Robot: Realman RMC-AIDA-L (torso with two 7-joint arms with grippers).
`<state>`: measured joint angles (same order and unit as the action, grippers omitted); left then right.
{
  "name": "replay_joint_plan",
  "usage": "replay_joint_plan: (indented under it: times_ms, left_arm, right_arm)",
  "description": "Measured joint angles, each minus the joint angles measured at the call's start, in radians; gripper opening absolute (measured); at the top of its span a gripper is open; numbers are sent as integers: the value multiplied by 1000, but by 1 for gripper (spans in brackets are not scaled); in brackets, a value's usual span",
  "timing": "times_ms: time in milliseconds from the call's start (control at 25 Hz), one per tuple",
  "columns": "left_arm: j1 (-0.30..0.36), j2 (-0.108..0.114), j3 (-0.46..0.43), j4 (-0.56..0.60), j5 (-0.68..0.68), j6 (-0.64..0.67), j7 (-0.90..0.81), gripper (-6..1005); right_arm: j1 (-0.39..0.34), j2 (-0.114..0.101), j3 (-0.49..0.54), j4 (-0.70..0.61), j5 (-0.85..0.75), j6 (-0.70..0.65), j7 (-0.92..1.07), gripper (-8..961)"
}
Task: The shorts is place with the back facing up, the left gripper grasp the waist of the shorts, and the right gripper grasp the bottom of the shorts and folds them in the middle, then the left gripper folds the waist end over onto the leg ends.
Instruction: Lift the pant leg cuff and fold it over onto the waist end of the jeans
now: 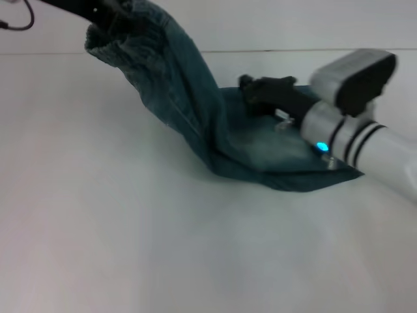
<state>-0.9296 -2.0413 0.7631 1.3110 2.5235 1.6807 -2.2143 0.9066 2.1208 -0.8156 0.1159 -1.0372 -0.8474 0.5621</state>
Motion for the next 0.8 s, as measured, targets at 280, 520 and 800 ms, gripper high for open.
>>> replay_joint_plan:
  times_ms: [280,520,800]
  left_arm:
    - [-19,9,4,23,-69,21,-18,81]
    - [-24,13,7,23,-71,25,-19,80]
    - [4,5,11,12,-70,27,-11,76]
  right_arm:
    - [110,1,180,136,-208,40,-28,1]
    - [119,1,555,212,-672,121,-29,2]
    - [101,1,818,260,-990,196,-43,3]
